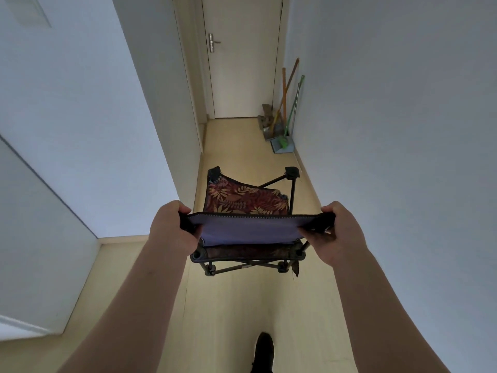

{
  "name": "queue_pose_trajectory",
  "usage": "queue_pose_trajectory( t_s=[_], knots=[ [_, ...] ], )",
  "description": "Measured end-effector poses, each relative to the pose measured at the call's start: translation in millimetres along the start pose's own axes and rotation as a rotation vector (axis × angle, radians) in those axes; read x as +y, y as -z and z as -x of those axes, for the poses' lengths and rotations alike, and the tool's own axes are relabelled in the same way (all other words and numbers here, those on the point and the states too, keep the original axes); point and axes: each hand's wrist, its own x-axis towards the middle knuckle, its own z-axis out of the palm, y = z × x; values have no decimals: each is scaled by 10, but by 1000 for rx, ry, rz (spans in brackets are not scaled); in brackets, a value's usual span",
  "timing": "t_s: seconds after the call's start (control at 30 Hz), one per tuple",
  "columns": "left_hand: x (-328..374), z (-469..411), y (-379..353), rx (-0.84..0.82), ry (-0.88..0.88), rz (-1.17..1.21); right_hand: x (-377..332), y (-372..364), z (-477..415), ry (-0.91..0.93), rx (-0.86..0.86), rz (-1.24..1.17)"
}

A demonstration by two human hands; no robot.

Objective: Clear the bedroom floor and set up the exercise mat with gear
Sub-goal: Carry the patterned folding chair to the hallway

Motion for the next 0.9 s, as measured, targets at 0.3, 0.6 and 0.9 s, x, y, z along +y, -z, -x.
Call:
queue_pose_trajectory(
  t_s=[0.3,0.6,0.9],
  knots=[
    [672,-1022,-1606,61,-11,16,-857,-1229,-1678,-55,-15,41],
    [1364,-2459,-2769,79,-1,93,-1223,-2531,-3204,-53,-53,59],
    [2288,-3958,-4127,85,68,30,-1682,-3913,-4679,-67,4,82]
  ],
)
